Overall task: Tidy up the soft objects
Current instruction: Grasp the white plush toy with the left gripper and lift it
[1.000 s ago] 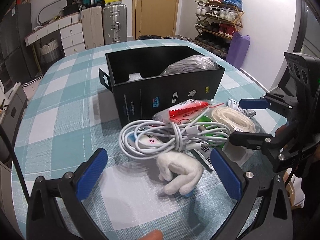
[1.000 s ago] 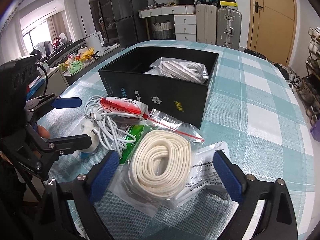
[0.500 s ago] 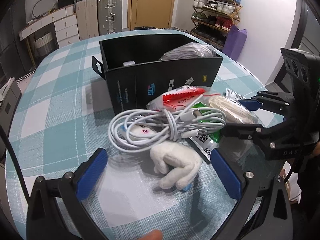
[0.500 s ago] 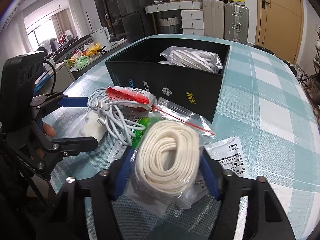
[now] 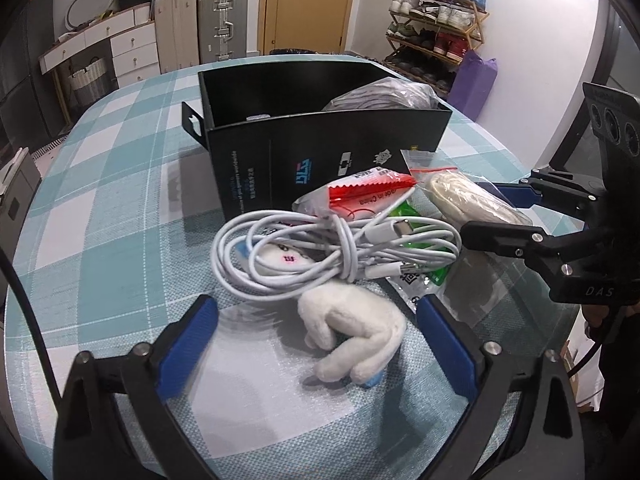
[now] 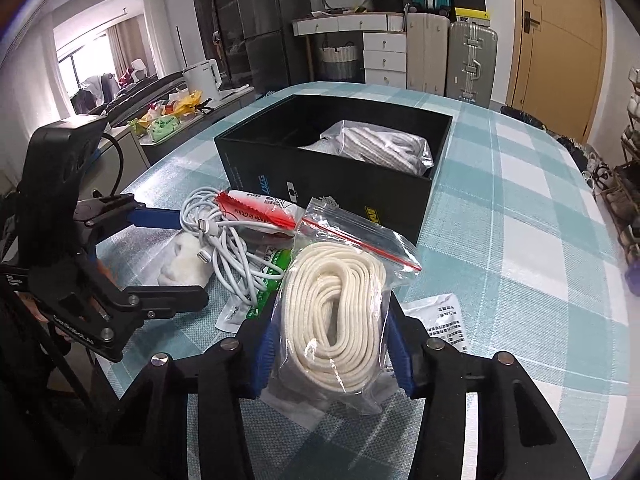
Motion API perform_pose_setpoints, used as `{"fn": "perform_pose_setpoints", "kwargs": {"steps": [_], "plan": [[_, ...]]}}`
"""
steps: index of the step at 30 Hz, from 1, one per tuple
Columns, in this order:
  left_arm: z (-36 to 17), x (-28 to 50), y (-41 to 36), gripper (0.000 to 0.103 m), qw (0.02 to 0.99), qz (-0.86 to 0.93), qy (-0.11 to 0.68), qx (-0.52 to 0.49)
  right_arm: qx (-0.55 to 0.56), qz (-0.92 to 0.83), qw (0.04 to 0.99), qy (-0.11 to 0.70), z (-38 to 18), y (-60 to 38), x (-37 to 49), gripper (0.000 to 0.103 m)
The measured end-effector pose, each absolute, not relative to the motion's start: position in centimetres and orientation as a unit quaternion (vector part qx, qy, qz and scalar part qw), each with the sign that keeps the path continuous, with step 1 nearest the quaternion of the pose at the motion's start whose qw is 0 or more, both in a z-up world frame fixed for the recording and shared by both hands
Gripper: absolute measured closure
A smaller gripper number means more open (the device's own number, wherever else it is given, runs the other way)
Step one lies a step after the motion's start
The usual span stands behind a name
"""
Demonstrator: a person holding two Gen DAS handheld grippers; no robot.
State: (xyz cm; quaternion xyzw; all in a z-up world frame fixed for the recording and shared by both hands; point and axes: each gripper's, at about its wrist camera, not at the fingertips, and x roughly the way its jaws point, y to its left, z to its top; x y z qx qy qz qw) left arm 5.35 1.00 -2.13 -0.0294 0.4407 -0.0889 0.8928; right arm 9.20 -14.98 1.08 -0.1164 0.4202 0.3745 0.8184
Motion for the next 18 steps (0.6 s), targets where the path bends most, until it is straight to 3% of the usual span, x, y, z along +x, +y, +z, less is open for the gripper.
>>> {"fn": "perform_pose_setpoints", "kwargs": {"steps": [4,8,18], "plan": [[-2.3,5.3,0.8,0.025,0.895,-0.089,0.435,-0.028,-0.115,0.373,0.821,0.416,1.3,-15.2,9.2,0.054],[-2.1,5.0,0.6,0.062,0.896,-0.105,0.43,-0.029,-0.115,0.373,0.823,0.412,1.5,-15.3,9.1,0.055],[-0.8,4.1,1.1,0.066,0.907,-0.108,0.407,-0.028,-0.114,0.372,0.828,0.403,1.8,-15.6,8.9,0.055]]}}
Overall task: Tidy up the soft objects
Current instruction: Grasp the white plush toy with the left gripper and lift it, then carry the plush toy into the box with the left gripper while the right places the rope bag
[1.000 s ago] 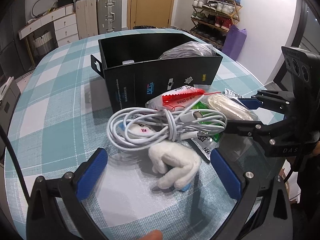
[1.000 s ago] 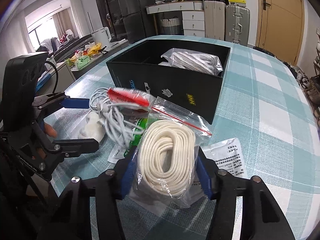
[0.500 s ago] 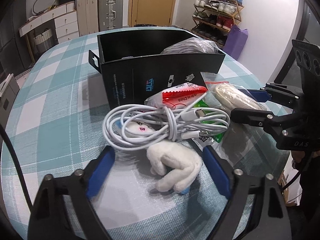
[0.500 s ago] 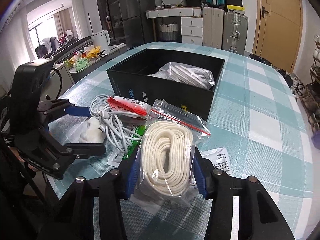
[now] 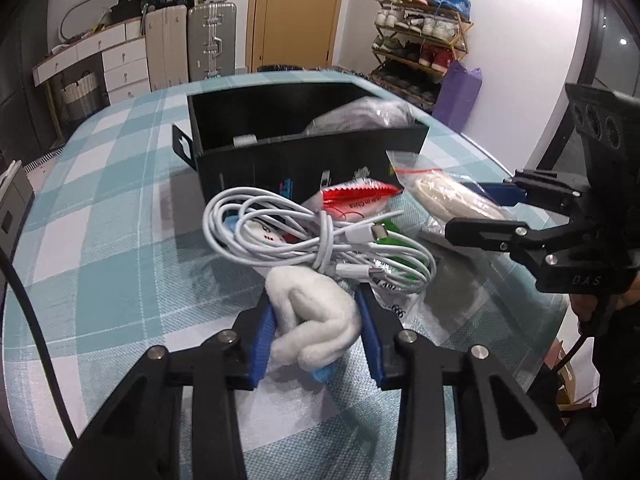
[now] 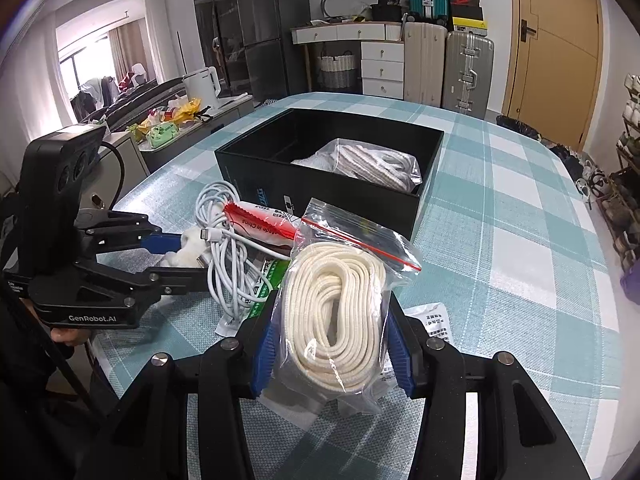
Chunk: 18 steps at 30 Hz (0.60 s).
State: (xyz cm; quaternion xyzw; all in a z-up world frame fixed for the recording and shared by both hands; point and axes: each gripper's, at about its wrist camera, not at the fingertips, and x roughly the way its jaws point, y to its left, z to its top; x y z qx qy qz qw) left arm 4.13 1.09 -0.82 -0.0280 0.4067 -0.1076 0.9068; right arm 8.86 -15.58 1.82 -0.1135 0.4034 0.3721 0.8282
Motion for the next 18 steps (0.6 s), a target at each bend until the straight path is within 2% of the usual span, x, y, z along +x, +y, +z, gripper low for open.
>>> {"fn": "perform_pose_setpoints", "kwargs": {"steps": [18], "plan": [[3.3,2.9,3.2,0.066,0.936,-0.077,0.343,-0.034,-0.102,0.366,0.848,0.37,3.9,-16.4,8.5,0.055]]}}
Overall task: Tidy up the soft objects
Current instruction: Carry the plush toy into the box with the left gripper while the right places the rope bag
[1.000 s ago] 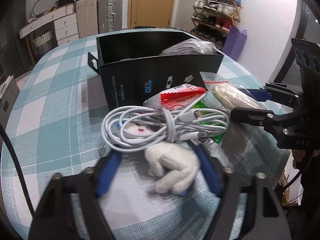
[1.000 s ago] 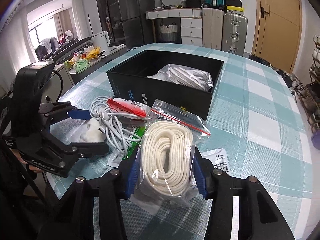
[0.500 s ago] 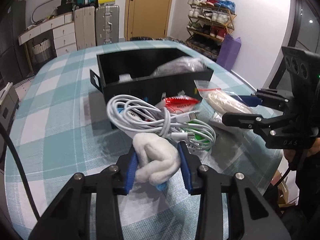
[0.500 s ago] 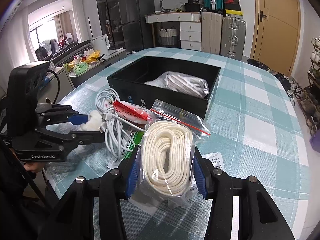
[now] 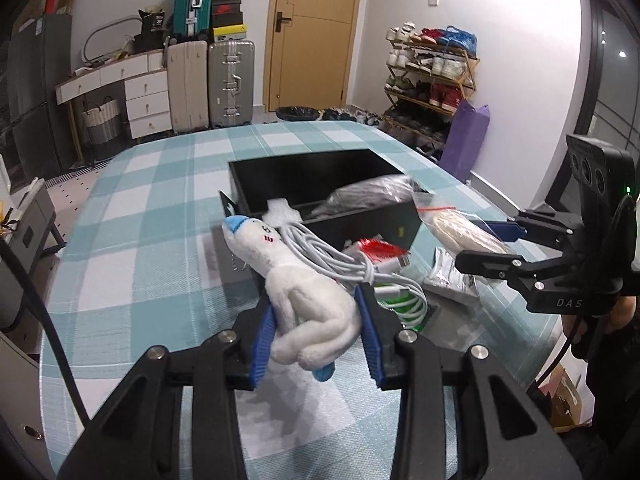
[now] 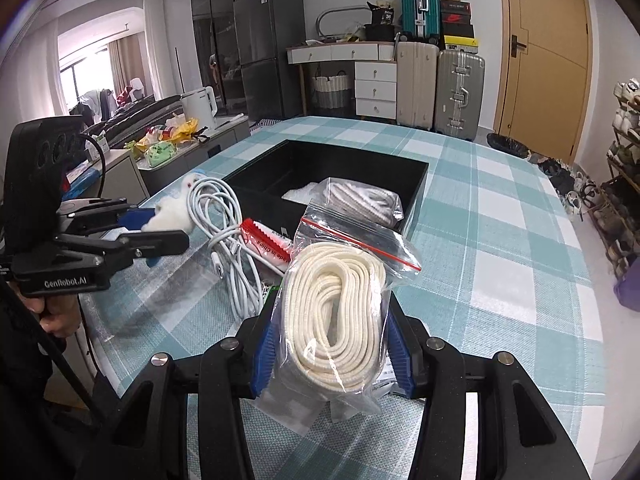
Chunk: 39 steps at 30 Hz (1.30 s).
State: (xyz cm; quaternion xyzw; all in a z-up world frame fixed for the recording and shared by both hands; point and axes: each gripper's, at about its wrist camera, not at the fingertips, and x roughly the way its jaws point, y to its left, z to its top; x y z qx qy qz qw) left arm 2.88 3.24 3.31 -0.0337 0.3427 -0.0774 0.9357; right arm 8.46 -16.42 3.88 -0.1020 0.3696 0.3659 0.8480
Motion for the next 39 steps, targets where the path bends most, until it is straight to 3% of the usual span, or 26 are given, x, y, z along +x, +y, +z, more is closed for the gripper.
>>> {"fn": "perform_pose_setpoints", "kwargs": {"steps": [39], "plan": [[7.4,5.1,3.1,0.066,0.952,-0.073,0.293,-0.038,-0.091,0.368,0.863,0.334,8.5,-15.9,9.6,0.055]]}}
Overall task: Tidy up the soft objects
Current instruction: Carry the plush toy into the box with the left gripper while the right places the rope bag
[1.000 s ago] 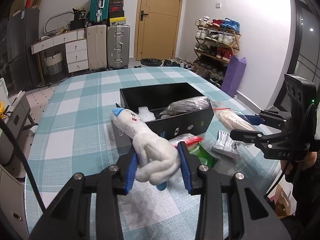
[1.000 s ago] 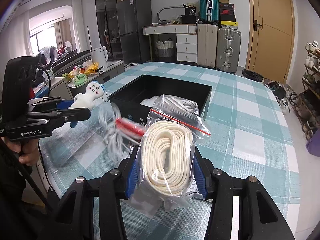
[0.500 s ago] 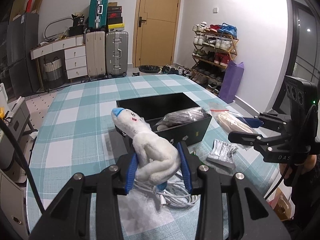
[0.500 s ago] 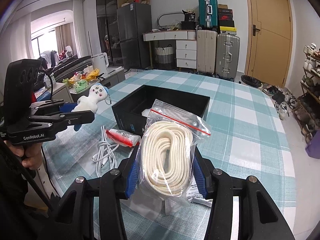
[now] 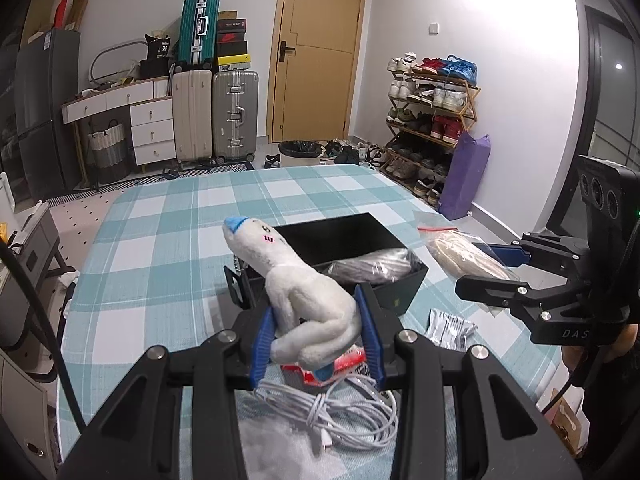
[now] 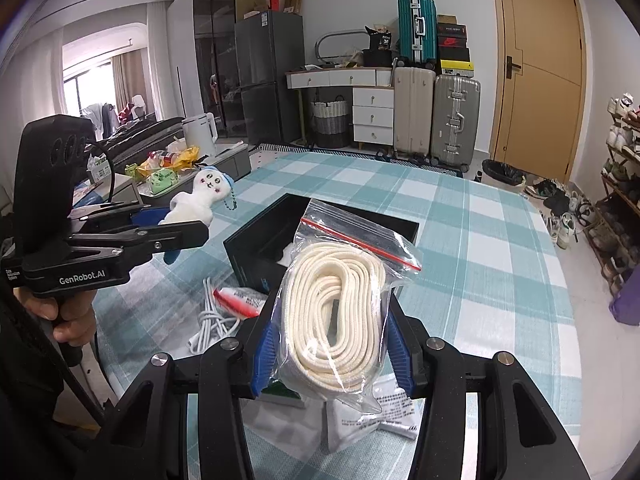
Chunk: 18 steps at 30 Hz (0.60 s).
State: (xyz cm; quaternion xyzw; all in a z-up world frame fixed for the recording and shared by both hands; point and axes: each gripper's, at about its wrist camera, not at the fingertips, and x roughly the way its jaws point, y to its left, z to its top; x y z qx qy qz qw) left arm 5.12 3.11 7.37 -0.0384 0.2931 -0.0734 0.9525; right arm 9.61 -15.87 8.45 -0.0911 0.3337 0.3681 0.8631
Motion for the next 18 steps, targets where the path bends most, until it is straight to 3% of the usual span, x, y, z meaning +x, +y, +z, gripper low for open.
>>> {"fn": "perform_pose_setpoints", "kwargs": {"steps": [18], "plan": [[7.2,9.1,2.9,0.066,0.947,-0.073,0.309,-0.047,-0.091,0.372,0.858,0.343,9.3,-14.1,12.4,0.055]]}}
